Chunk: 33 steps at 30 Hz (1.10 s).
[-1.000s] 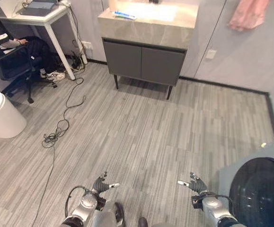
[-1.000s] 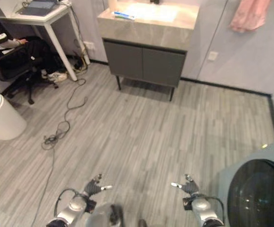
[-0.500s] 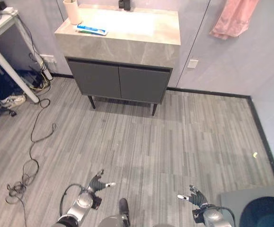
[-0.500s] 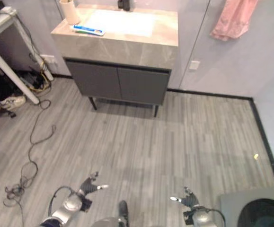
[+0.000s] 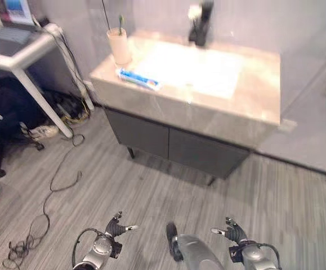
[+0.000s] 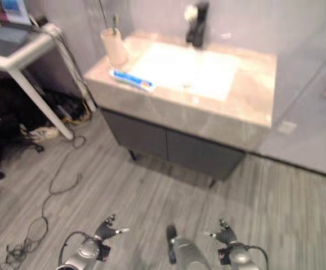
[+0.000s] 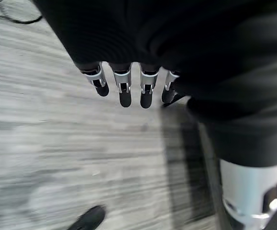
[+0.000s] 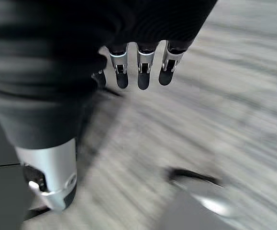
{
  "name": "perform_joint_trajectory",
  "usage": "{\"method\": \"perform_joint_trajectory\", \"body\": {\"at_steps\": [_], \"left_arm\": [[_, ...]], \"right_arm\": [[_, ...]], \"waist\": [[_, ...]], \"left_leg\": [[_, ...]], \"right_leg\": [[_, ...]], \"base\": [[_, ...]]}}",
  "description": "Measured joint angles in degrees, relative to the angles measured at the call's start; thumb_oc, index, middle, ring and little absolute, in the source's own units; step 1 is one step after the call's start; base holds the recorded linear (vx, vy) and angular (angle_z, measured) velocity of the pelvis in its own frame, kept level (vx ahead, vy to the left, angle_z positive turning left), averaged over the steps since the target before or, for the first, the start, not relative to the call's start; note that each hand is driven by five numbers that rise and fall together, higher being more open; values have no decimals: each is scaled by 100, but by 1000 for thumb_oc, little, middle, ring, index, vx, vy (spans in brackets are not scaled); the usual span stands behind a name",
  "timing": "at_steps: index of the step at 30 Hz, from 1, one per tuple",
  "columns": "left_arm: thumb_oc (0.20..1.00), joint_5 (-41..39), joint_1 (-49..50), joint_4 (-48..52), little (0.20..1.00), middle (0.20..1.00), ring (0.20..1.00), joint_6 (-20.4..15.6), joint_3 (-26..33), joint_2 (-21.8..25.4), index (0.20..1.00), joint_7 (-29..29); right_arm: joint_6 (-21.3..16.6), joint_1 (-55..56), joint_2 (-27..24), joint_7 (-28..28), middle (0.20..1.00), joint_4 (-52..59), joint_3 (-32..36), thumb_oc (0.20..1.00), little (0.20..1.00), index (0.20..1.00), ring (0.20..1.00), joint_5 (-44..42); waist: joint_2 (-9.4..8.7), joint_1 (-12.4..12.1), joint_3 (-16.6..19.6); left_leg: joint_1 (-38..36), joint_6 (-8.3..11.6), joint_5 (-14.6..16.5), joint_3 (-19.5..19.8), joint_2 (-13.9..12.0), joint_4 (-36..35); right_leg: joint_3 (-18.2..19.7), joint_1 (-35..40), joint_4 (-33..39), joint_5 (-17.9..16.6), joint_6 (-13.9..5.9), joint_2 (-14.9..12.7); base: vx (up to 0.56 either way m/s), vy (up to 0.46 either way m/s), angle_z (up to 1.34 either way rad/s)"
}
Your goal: Put brush and paste in cup on sink, flatten towel.
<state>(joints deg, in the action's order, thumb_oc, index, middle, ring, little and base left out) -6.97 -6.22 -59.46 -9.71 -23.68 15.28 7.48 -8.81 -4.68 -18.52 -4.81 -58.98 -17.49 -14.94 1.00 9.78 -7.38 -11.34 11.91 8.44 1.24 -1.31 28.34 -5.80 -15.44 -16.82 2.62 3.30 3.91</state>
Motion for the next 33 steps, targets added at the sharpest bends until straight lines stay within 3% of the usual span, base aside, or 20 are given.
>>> {"method": "perform_joint_trajectory", "body": {"at_steps": [1, 3, 4, 7, 9, 10, 12, 13, 14, 17, 18, 19, 21, 22, 23, 25, 26, 28, 30, 33], "left_arm": [[1000, 40, -47, 12, 1000, 1000, 1000, -3, -7, -32, 1000, -4], [1000, 43, -184, -5, 1000, 1000, 1000, 5, -25, -40, 1000, -28], [1000, 42, -167, -7, 1000, 1000, 1000, 16, 6, -29, 1000, -30], [1000, 66, -400, -130, 1000, 1000, 1000, 13, -183, 29, 1000, -5], [1000, 76, -455, -138, 1000, 1000, 1000, 14, -253, 32, 1000, 14], [1000, 81, -455, -260, 1000, 1000, 1000, -1, -241, 51, 1000, 28], [1000, 84, -484, -279, 1000, 1000, 1000, -4, -223, 103, 1000, 39], [1000, 86, -433, -343, 1000, 1000, 1000, -12, -243, 138, 1000, 53], [1000, 86, -421, -444, 1000, 1000, 1000, -12, -243, 139, 1000, 61], [1000, 82, -225, -490, 1000, 1000, 1000, -7, -199, 169, 1000, 106], [1000, 85, -47, -469, 1000, 1000, 1000, -9, -277, 146, 1000, 109], [1000, 106, -23, -493, 1000, 1000, 1000, -8, -433, 236, 1000, 96], [1000, 121, -209, -417, 1000, 1000, 1000, -21, -461, 249, 1000, 107], [1000, 181, -417, -420, 1000, 1000, 1000, -25, -511, 361, 1000, 93], [1000, 259, -406, -383, 1000, 1000, 1000, -20, -467, 353, 1000, 90], [1000, 289, -414, -328, 1000, 1000, 1000, -24, -428, 349, 1000, 96], [1000, 297, -380, -131, 1000, 1000, 1000, -61, -393, 399, 1000, 118], [1000, 280, -131, 148, 1000, 1000, 1000, -60, -335, 598, 1000, 110], [1000, 280, 93, 312, 1000, 1000, 1000, -48, -138, 636, 1000, 98], [1000, 302, 211, 324, 1000, 1000, 1000, -116, -103, 717, 1000, 26]], "right_arm": [[-26, -152, -55, -16, 1000, 20, -27, 1000, 1000, 1000, 1000, 9], [2, -320, -119, -31, 1000, -31, -89, 1000, 1000, 1000, 1000, 12], [-1, -308, -123, -37, 1000, -2, -126, 1000, 1000, 1000, 1000, 12], [21, -212, -92, -165, 1000, -296, -116, 1000, 1000, 1000, 1000, 10], [10, -186, -178, -179, 1000, -322, -123, 1000, 1000, 1000, 1000, 19], [6, -173, -183, -262, 1000, -327, -119, 1000, 1000, 1000, 1000, 133], [4, -174, -168, -283, 1000, -421, -132, 1000, 1000, 1000, 1000, 258], [9, -147, -143, -279, 1000, -557, -176, 1000, 1000, 1000, 1000, 413], [10, -152, -126, -282, 1000, -668, -176, 1000, 1000, 1000, 1000, 479], [26, -119, -228, -278, 1000, -730, -242, 1000, 1000, 1000, 1000, 676], [18, -22, -362, -261, 1000, -721, -279, 1000, 1000, 1000, 1000, 761], [12, 68, -305, -271, 1000, -699, -239, 1000, 1000, 1000, 1000, 792], [9, 232, -332, -255, 1000, -621, -236, 1000, 1000, 1000, 1000, 866], [16, 229, -288, -242, 1000, -612, -100, 1000, 1000, 1000, 1000, 896], [39, 216, -284, -254, 1000, -600, 74, 1000, 1000, 1000, 1000, 889], [69, 209, -266, -249, 1000, -573, 137, 1000, 1000, 1000, 1000, 888], [118, 247, -238, -225, 1000, -273, 100, 1000, 1000, 1000, 1000, 885], [114, 92, -155, -242, 1000, 122, 14, 1000, 1000, 1000, 1000, 886], [70, 4, -134, -227, 1000, 507, -95, 1000, 1000, 1000, 1000, 892], [51, -54, -224, -181, 1000, 675, -313, 1000, 1000, 1000, 1000, 905]], "waist": [[-49, -40, 9], [-112, -65, -75], [-190, -48, -99], [-432, -107, -166], [-326, -52, -200], [-286, -62, -128], [-203, -54, -114], [-230, -128, -110], [-234, -169, -70], [-75, -249, -50], [168, -299, 52], [52, -228, 116], [58, -179, 112], [-216, -169, 86], [-209, -102, 94], [-163, -149, 77], [-64, -427, 10], [-107, -651, -46], [-37, -675, -73], [-48, -686, -87]], "left_leg": [[1011, 352, -307, -7, 19, 1539], [2027, 51, -611, -284, -142, 2785], [2260, -20, -661, -360, -163, 2735], [2668, -668, -321, -1577, -487, 751], [2984, -703, -614, -1886, -727, -87], [2831, -732, -995, -2017, -867, -1854], [2853, -776, -1294, -1476, -906, -2751], [2882, -989, -1618, -730, -792, -2995], [2804, -935, -1706, -319, -704, -3264], [2431, -1017, -1889, 316, -628, -3341], [2241, -1237, -1999, 366, -656, -2904], [2236, -818, -1868, 264, -583, -2721], [2144, -910, -1805, 248, -443, -2829], [2143, -1140, -1682, -179, -47, -2686], [2135, -1172, -1418, -248, 83, -2633], [2071, -1165, -1407, -336, 130, -2689], [1914, -1342, -1286, -882, 139, -2812], [1954, -1462, -1178, -1463, 111, -2769], [1914, -1392, -1202, -1612, 99, -2977], [1924, -1285, -1164, -1616, -5, -2856]], "right_leg": [[48, 207, 147, 76, 108, -24], [47, 392, 258, 68, 270, -37], [82, 647, 417, 72, 279, -54], [193, 1581, 1388, -5, 120, -164], [233, 1833, 1487, 39, 98, -148], [389, 1998, 1633, 76, 21, -67], [602, 2134, 1637, 165, -116, -12], [943, 2268, 1498, 253, -272, -54], [1185, 2336, 1498, 268, -322, -82], [1757, 2684, 1253, 502, -702, -68], [2036, 2793, 1024, 629, -877, 55], [1957, 2782, 748, 815, -986, -44], [1918, 2125, 87, 1332, -707, -239], [1758, 1943, 642, 733, -826, -936], [1946, 1947, 499, 940, -1059, -1081], [1962, 1788, 291, 1020, -1114, -1159], [1396, 1353, 182, 1001, -1174, -1605], [185, 831, 599, -290, -1158, -2157], [-763, 1104, 1260, -582, -1329, -2150], [-220, 1135, 1252, -412, -1453, -1985]], "base": [[419, -196, 9], [405, -137, -15], [519, -4, -14], [358, 93, -2], [436, 304, -38], [332, 290, -56], [327, 309, -66], [408, 374, -93], [407, 357, -110], [379, 488, -135], [155, 284, -122], [174, 440, -86], [137, 571, -25], [38, 325, -37], [-55, 381, -44], [-124, 367, -66], [-110, 243, -137], [-102, 293, -159], [-61, 304, -65], [-54, 181, -5]]}}
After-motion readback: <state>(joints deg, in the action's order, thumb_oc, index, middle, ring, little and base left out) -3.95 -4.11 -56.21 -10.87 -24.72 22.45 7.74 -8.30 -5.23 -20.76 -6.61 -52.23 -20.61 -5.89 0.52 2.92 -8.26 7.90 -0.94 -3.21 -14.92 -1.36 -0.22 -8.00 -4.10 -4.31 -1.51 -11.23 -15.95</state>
